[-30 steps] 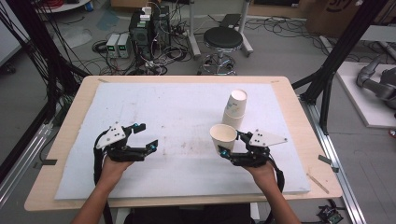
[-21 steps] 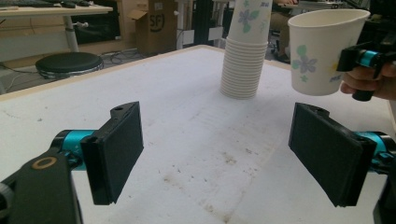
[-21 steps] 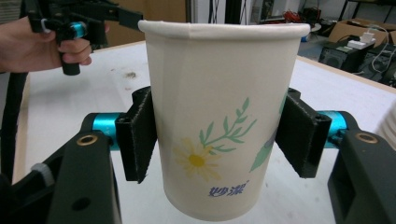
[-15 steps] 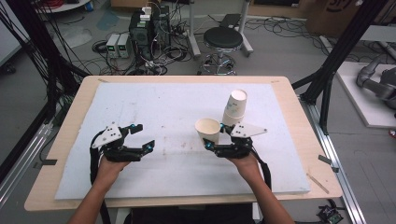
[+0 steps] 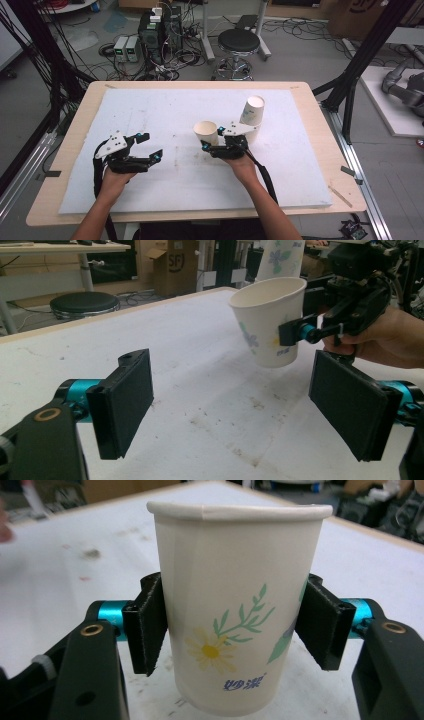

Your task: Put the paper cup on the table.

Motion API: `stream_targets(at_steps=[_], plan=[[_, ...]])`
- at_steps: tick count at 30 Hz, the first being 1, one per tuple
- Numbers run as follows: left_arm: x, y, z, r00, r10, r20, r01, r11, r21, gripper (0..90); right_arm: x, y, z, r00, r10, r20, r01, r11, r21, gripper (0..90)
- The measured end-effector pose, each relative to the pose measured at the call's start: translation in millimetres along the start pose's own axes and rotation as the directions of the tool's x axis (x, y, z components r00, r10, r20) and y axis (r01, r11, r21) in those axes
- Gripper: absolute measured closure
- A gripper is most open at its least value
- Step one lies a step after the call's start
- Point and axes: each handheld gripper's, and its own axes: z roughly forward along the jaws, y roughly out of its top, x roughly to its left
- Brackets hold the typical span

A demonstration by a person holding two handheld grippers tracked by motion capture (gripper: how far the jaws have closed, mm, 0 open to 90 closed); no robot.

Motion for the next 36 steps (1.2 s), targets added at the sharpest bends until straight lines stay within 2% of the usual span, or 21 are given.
stream_targets(at_steps=[7, 12, 13, 16, 21, 27, 30, 32, 34, 36], plan=[[0.5, -0.9, -0.4, 1.0000, -0.006, -0.004, 0.006, 1.0000, 0.006, 17.9, 2.1, 3.5, 22.3, 0.9995, 0.006, 0.033, -0.008, 0.996, 0.086, 35.2], [0.9, -1.5, -0.7, 0.9999, -0.009, -0.006, 0.009, 0.9999, 0.011, 17.9, 4.3, 0.5, 31.6, 0.9990, -0.002, 0.045, -0.005, 0.988, 0.151, 35.1], [0.9, -1.5, -0.8, 0.9999, -0.010, -0.007, 0.010, 0.9999, 0.011, 17.9, 3.7, 0.5, 31.5, 0.9990, -0.003, 0.044, -0.004, 0.989, 0.149, 35.1], [1.1, -1.6, -1.4, 0.9999, -0.008, -0.008, 0.008, 0.9999, 0.013, 17.9, 4.1, 1.5, 28.8, 0.9989, -0.015, 0.044, 0.008, 0.986, 0.169, 35.1], [1.2, -1.6, -2.0, 0.9998, -0.013, -0.013, 0.013, 0.9998, 0.014, 18.1, 8.3, 0.2, 19.6, 0.9959, -0.075, 0.050, 0.063, 0.976, 0.210, 35.0], [1.2, -2.1, -1.0, 0.9997, -0.018, -0.015, 0.018, 0.9996, 0.021, 18.2, 4.9, -7.3, 10.6, 0.9953, -0.086, 0.045, 0.072, 0.965, 0.252, 32.6], [1.6, -2.4, -0.3, 0.9998, -0.018, -0.013, 0.018, 0.9994, 0.028, 18.2, 2.6, -9.9, 8.0, 0.9963, -0.069, 0.051, 0.054, 0.967, 0.250, 29.9], [1.4, -2.7, 0.1, 0.9996, -0.025, -0.013, 0.025, 0.9993, 0.028, 18.2, 1.7, -10.8, 5.5, 0.9981, -0.045, 0.042, 0.033, 0.966, 0.255, 22.0], [2.2, -3.0, -0.1, 0.9995, -0.024, -0.021, 0.024, 0.9992, 0.032, 17.9, 2.3, -12.3, -0.4, 0.9987, -0.035, 0.037, 0.025, 0.968, 0.249, 21.1], [3.2, -3.5, 0.1, 0.9989, -0.040, -0.023, 0.040, 0.9988, 0.029, 17.6, 2.9, -13.9, -9.7, 0.9990, -0.030, 0.032, 0.022, 0.971, 0.237, 21.1]])
